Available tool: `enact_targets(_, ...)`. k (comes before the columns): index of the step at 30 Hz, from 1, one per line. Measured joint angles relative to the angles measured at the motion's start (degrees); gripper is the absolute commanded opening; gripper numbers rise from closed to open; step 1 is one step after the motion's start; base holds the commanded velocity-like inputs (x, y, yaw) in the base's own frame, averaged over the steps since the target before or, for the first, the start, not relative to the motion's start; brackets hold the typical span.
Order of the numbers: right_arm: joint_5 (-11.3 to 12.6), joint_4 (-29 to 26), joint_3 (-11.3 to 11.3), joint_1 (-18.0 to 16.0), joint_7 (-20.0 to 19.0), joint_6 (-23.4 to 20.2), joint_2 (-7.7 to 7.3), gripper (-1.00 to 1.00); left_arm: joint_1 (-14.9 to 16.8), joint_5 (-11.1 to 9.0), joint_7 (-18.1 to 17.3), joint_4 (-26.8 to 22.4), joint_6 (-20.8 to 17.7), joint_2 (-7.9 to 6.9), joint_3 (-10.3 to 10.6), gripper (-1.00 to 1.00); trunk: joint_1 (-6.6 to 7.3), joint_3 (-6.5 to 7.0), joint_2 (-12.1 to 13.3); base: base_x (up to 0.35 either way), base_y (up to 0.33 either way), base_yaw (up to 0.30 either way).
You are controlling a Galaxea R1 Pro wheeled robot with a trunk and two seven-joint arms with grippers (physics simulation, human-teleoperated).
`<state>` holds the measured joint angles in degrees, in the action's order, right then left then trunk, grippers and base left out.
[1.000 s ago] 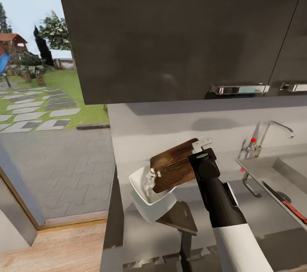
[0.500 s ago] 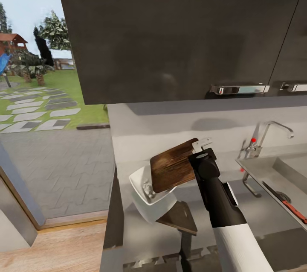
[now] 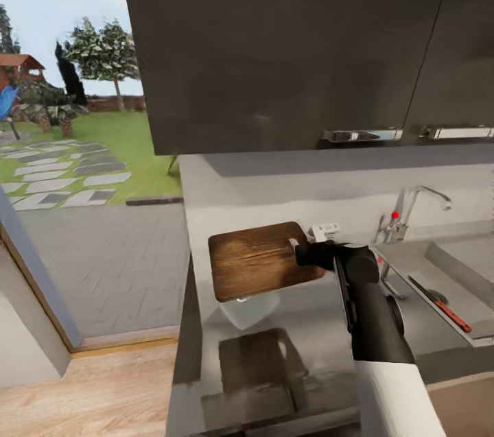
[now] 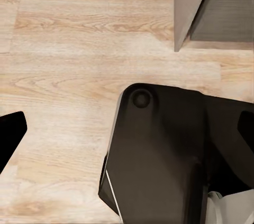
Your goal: In the kitchen, take the Vidalia onion out of the sink, dice it on the chopping board with the paring knife, put the diced onion into the bowl on the countertop, then place both the paring knife and the chopping board into the sink.
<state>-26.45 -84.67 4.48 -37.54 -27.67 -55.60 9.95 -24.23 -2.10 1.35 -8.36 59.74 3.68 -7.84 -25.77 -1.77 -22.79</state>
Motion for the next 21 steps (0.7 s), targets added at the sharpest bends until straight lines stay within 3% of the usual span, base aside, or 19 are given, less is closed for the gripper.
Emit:
enact_targets(4,-0.63,-0.02,1.13,0.02,-4.48,0.39,-1.29,-1.00,0.00,0.05,-0.07,0.12,-0.02,0.06,0.07,1.00,0.02,-0.01,0.00,-0.056,-0.204,0.000)
enact_targets(13,-0.45,0.13,0.96,0.07,-4.75,1.23,-1.59,-1.00,0.01,0.08,-0.08,0.50,-0.02,0.29,0.09,1.00,0.01,-0.01,0.01,-0.022,-0.302,0.000)
enact_targets(21,-0.37,1.83,1.11,0.08,-4.56,4.29,-1.81,-1.00,0.01,0.08,0.00,0.50,-0.02,0.35,0.08,1.00,0.00,-0.01,0.01,-0.198,-0.269,0.000)
